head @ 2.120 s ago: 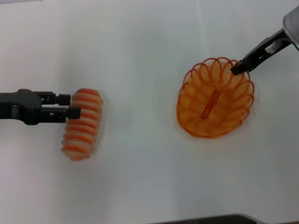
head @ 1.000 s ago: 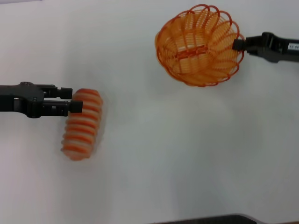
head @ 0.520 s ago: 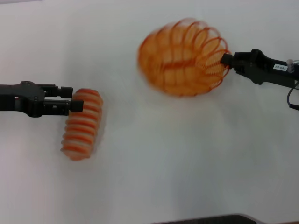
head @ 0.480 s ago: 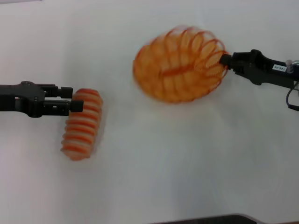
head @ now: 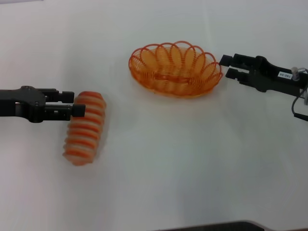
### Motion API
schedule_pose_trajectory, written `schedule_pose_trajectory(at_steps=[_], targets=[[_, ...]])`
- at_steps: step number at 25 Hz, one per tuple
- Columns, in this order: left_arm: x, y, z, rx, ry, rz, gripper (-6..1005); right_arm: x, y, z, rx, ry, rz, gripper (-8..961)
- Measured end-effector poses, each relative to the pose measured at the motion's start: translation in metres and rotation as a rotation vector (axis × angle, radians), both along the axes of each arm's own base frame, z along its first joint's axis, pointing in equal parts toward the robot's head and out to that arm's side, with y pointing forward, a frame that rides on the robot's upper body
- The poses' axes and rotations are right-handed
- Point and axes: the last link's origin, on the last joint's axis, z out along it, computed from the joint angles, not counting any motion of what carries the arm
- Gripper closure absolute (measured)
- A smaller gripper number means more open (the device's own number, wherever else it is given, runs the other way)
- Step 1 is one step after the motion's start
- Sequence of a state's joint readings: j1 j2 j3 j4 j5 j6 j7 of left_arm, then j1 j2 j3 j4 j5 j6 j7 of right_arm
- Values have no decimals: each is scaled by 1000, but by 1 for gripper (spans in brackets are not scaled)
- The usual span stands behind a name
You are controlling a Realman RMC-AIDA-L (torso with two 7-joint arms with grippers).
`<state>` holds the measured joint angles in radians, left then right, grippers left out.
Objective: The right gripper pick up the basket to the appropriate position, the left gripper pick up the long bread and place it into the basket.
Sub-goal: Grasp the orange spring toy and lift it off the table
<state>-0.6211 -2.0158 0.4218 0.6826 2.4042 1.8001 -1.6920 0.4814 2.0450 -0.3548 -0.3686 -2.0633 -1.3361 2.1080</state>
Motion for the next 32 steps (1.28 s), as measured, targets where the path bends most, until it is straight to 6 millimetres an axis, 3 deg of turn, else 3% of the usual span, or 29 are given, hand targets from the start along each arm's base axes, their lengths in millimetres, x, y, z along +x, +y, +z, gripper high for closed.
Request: schedule_pose_trajectory(at_steps=[5,8,12,15,18,22,28,32], targets=[[0,0,0,0,-1,1,266,11,-1,19,140,-11,2,280],[0,0,-1,1,0,1,267,11,0,37,255,-35,72,283],[1,1,-1,2,0,-1,268,-11,1,57,326,-76,318,286],[1,1,0,1,-2,4,268,-34,1,70,266,-119,558,289],[2,2,0,-7,-6,16,269,-50,-3,71,98,-174,747,291],[7,10,6,-29,10,87,270,-55,-5,65,-79,-242,856,293],[23,32,19,-88,176,347,271,-50,-4,59,-83,-289,850,293],[34,37,17,-103,289,390,272,-45,-2,59,-68,-312,832,293]])
